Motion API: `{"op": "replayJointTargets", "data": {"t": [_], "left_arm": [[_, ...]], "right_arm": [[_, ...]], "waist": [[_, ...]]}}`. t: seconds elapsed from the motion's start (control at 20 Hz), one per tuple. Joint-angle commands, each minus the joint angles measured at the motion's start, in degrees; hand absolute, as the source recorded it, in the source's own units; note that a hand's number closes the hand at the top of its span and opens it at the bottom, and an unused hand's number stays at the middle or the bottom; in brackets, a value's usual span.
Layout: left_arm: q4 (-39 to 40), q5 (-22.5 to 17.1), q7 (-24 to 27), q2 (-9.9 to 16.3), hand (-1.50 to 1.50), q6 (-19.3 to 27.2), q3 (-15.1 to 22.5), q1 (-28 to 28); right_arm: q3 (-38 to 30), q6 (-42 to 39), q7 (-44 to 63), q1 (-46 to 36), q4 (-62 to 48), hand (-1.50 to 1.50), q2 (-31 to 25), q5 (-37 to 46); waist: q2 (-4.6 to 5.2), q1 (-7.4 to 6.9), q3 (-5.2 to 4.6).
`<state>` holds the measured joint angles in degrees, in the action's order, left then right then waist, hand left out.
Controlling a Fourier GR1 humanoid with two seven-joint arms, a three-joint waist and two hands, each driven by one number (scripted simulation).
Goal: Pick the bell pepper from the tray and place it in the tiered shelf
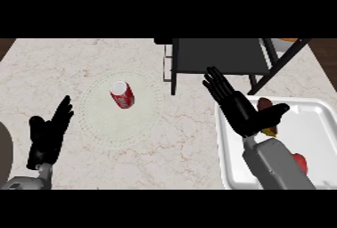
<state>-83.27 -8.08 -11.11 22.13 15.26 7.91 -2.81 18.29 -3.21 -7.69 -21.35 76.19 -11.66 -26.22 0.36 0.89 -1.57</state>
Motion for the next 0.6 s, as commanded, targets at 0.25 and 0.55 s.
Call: {"op": "replayJointTargets", "data": {"t": [0.25, 0.55], "left_arm": [[3.5, -5.3, -2.6, -0.8, 0.00, 0.5, -5.0, 5.4], [0.4, -9.7, -2.2, -4.0, 0.00, -3.3, -3.8, 7.7]], "right_arm": [[-19.3, 13.4, -7.3, 7.0, 4.0, 1.50, -28.3, 14.6], [-29.5, 16.9, -7.5, 27.7, -0.9, -1.50, -35.8, 12.5]], "waist": [[-2.79, 9.04, 1.05], [-1.38, 5.50, 1.53]]}}
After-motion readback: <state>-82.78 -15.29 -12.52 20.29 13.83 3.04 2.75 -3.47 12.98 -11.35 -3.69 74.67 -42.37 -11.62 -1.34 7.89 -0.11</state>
